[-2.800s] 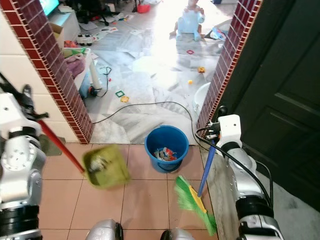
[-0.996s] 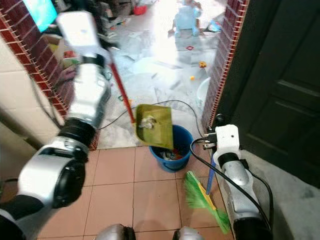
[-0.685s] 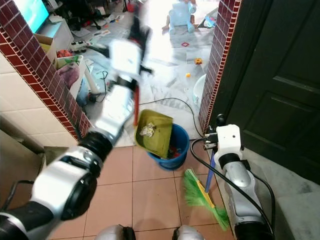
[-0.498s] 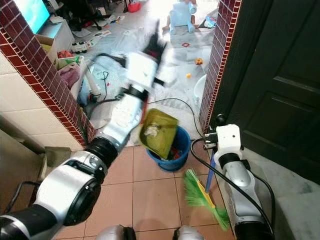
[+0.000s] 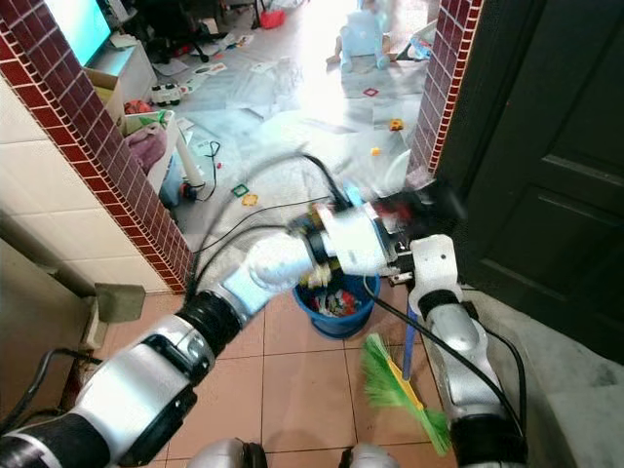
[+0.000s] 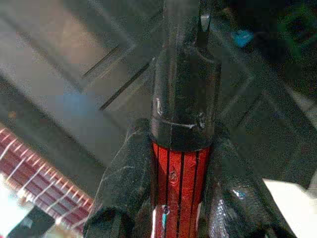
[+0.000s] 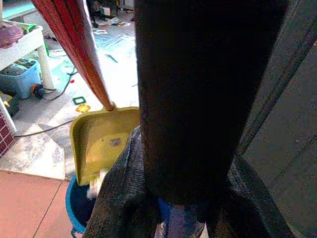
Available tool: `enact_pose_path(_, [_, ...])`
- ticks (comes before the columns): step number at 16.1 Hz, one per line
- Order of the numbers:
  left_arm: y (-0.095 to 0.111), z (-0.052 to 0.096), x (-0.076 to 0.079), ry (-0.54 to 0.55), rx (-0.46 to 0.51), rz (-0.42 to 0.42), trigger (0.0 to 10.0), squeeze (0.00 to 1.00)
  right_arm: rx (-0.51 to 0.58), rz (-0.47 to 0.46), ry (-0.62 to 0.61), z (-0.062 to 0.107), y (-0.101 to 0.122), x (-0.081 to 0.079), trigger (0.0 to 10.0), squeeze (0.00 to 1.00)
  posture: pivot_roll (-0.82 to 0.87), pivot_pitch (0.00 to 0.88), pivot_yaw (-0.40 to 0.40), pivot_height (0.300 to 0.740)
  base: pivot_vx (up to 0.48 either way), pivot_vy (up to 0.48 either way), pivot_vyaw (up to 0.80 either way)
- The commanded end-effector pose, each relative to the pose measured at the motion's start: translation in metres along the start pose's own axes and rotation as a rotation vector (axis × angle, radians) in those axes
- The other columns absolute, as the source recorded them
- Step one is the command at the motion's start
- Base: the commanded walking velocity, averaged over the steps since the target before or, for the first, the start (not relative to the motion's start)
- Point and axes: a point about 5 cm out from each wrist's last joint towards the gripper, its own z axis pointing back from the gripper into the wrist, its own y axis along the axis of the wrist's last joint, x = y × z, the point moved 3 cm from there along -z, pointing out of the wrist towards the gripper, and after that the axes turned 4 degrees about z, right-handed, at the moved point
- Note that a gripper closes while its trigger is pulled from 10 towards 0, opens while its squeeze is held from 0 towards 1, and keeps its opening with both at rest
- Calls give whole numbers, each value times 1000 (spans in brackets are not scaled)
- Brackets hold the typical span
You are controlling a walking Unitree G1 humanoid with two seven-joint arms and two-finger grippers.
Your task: Sweep floor
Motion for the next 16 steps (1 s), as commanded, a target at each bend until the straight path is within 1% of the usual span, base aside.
enact_pose_path(1, [15, -17, 18, -1, 77, 62, 10000, 0, -84, -15, 27, 4, -20, -8, 10000, 0, -228, 54, 84, 740, 0, 0, 0])
enact_pose_path(2, [19, -17, 16, -12, 91, 41, 10000, 0, -87, -14, 31, 3, -21, -10, 10000, 0, -229, 48, 81, 740, 0, 0, 0])
enact_pose_path(3, [20, -17, 13, 1, 97, 51, 10000, 0, -89, -13, 33, 2, -22, -10, 10000, 0, -228, 45, 80, 740, 0, 0, 0])
enact_pose_path(4, [24, -18, 6, 26, 109, 33, 10000, 0, -90, -10, 37, 1, -22, -10, 10000, 0, -227, 40, 80, 740, 0, 0, 0])
enact_pose_path(5, [26, -19, -1, 64, 115, 65, 10000, 0, -91, -9, 37, 1, -23, -9, 10000, 0, -227, 38, 79, 740, 0, 0, 0])
enact_pose_path(6, [27, -17, -27, 199, 116, 74, 10000, 0, -92, -7, 28, 0, -24, -7, 10000, 0, -220, 16, 73, 740, 0, 0, 0])
enact_pose_path(7, [28, -14, -37, 235, 123, 70, 10000, 0, -93, -7, 27, 0, -25, -6, 10000, 0, -217, 9, 70, 740, 0, 0, 0])
enact_pose_path(8, [24, -7, -61, 365, 105, 133, 10000, 0, -96, -4, 33, -2, -27, -8, 10000, 0, -209, 0, 64, 740, 0, 0, 0])
enact_pose_path(9, [24, -5, -66, 383, 101, 111, 10000, 0, -95, -3, 36, -3, -27, -8, 10000, 0, -207, 0, 64, 740, 0, 0, 0])
enact_pose_path(10, [23, -2, -74, 415, 97, 119, 10000, 0, -95, -1, 40, -5, -27, -9, 10000, 0, -203, 0, 61, 740, 0, 0, 0])
enact_pose_path(11, [27, 4, -88, 452, 101, 79, 10000, 0, -90, 3, 44, -10, -24, -10, 10000, 0, -196, 0, 56, 740, 0, 0, 0])
enact_pose_path(12, [31, 3, -92, 441, 103, 51, 10000, 0, -83, 8, 48, -12, -22, -10, 10000, 0, -189, 0, 53, 740, 0, 0, 0])
enact_pose_path(13, [31, 2, -89, 428, 108, 90, 10000, 0, -77, 15, 51, -14, -21, -10, 10000, 0, -187, 0, 53, 740, 0, 0, 0])
enact_pose_path(14, [31, 2, -89, 431, 110, 112, 10000, 0, -75, 17, 53, -14, -21, -10, 10000, 0, -187, 0, 53, 740, 0, 0, 0])
enact_pose_path(15, [32, 3, -76, 368, 104, 23, 10000, 0, -78, 18, 54, -15, -23, -11, 10000, 0, -182, 0, 55, 740, 0, 0, 0])
enact_pose_path(16, [34, 3, -70, 326, 106, -45, 10000, 0, -78, 18, 54, -16, -23, -11, 10000, 0, -183, 0, 53, 740, 0, 0, 0])
